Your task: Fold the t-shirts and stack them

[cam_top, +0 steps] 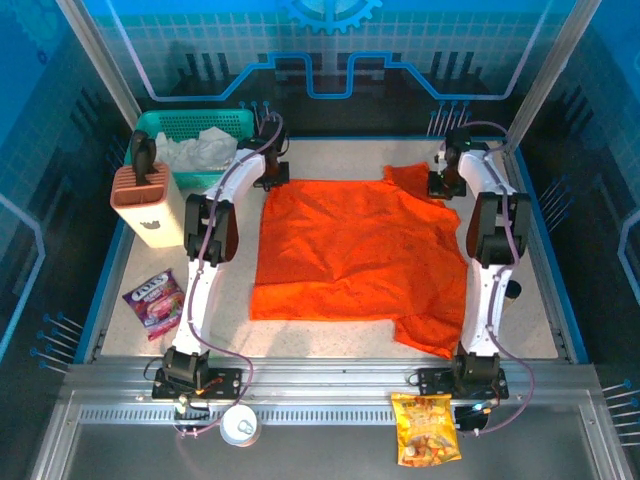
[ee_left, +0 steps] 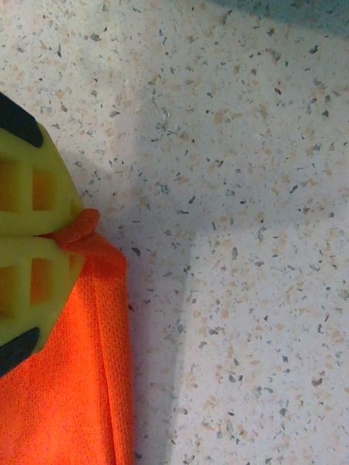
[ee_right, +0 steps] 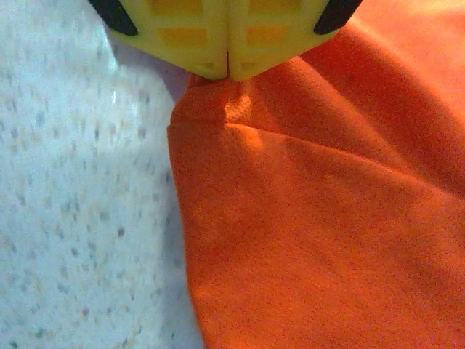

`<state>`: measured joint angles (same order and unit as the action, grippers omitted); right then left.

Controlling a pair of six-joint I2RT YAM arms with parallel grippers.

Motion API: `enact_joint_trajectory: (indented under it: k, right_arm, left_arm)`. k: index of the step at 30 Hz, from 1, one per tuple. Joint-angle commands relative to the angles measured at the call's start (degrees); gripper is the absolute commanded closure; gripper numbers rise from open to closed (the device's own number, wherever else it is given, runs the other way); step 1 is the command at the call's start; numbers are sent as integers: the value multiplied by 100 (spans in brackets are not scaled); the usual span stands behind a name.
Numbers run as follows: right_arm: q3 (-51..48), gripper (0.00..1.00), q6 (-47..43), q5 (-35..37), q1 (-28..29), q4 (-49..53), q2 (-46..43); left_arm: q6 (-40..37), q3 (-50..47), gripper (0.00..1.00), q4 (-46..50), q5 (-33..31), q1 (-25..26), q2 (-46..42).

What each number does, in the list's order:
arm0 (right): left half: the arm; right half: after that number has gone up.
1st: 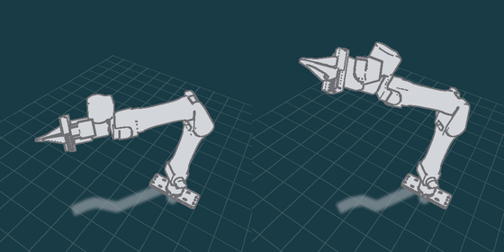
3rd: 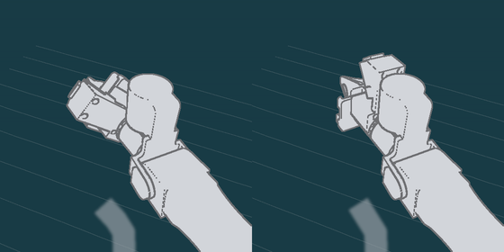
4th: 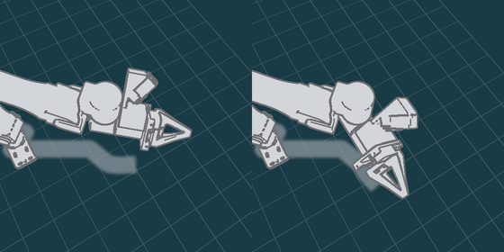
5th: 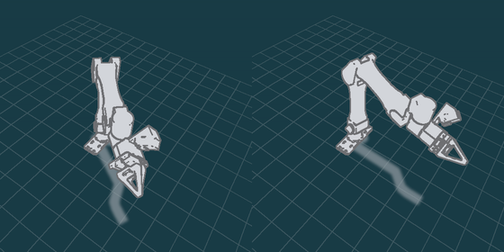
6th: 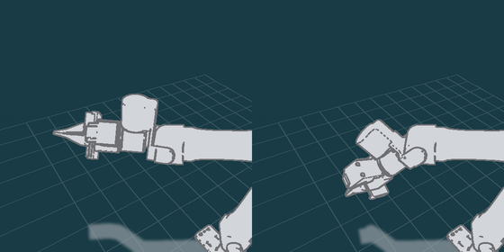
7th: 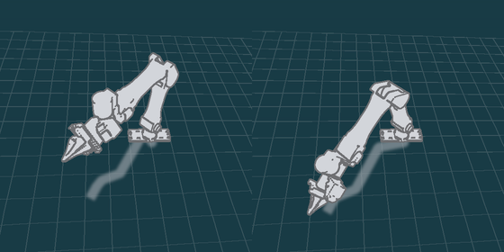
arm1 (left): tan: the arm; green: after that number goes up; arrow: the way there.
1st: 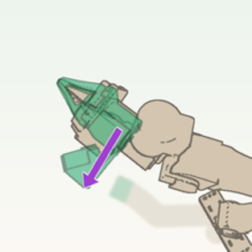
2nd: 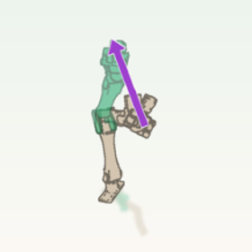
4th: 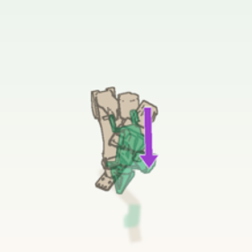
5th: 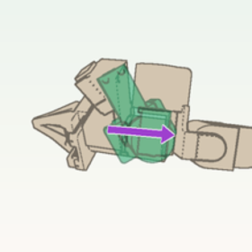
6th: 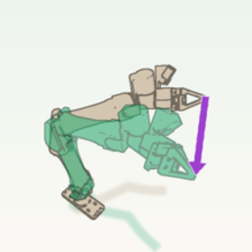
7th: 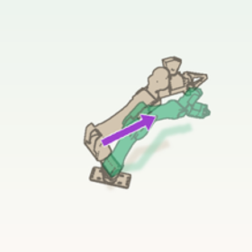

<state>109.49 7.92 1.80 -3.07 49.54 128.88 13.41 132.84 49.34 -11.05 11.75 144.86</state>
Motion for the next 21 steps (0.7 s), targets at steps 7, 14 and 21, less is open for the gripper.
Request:
enact_joint_trajectory:
  k: [7,14,21]
  right_arm:
    - [-2119,100,873,-282,963,-1028,-1857]
    - [-3519,99,1760,-351,1708,-1665,-2121]
    - [-3374,54,1966,49,1582,-1195,-2649]
  left_arm:
    - [-49,-156,100,-122,94,0,-379]
    - [-90,-497,100,-274,91,0,-486]
    - [-172,-548,100,-276,56,-5,-502]
